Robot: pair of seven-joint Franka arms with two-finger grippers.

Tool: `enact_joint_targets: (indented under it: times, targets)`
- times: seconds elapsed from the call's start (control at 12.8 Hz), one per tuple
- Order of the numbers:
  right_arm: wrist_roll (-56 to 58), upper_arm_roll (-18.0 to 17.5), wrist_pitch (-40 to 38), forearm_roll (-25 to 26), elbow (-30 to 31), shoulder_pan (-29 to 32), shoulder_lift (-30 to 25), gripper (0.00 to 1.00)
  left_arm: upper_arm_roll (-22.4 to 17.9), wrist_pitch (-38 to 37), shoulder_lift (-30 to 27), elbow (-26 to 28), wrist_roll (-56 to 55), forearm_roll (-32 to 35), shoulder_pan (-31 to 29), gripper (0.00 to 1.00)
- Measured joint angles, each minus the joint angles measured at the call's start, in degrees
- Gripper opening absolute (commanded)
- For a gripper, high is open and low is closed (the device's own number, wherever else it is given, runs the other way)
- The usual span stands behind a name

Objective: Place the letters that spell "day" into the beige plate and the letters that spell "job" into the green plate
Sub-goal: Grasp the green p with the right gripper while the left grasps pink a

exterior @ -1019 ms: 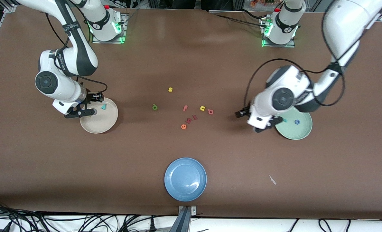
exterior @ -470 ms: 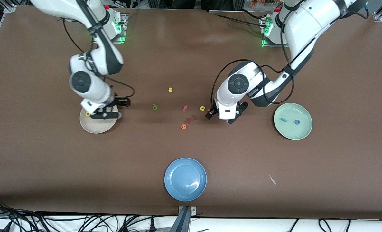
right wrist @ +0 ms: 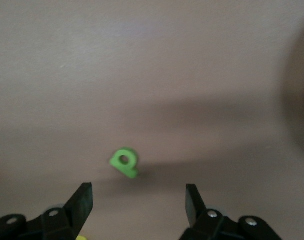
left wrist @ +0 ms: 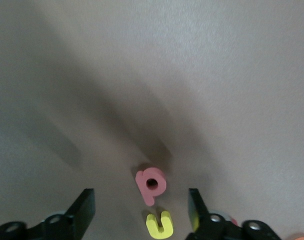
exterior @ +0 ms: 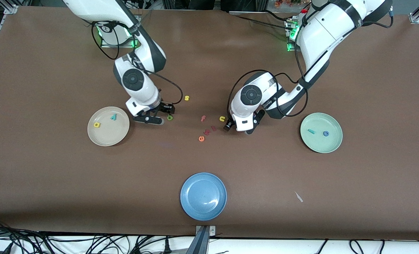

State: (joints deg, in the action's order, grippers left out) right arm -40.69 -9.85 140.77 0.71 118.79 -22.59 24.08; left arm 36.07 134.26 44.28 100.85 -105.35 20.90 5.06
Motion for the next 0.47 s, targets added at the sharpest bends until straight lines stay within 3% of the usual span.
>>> enact_joint_targets:
  times: [0.39,0.47]
  targets:
    - [-1.81,0.01,5.21,2.84,-0.51,-0.99,4.78,0.76,-2.31,1.42,1.14,-0.01,-0.30,0.00,2.40,0.75]
    - [-1.82,0.01,5.35,3.39,-0.55,-0.99,5.00,0.73,-2.54,1.67,1.32,-0.01,-0.30,0.00,2.49,0.70]
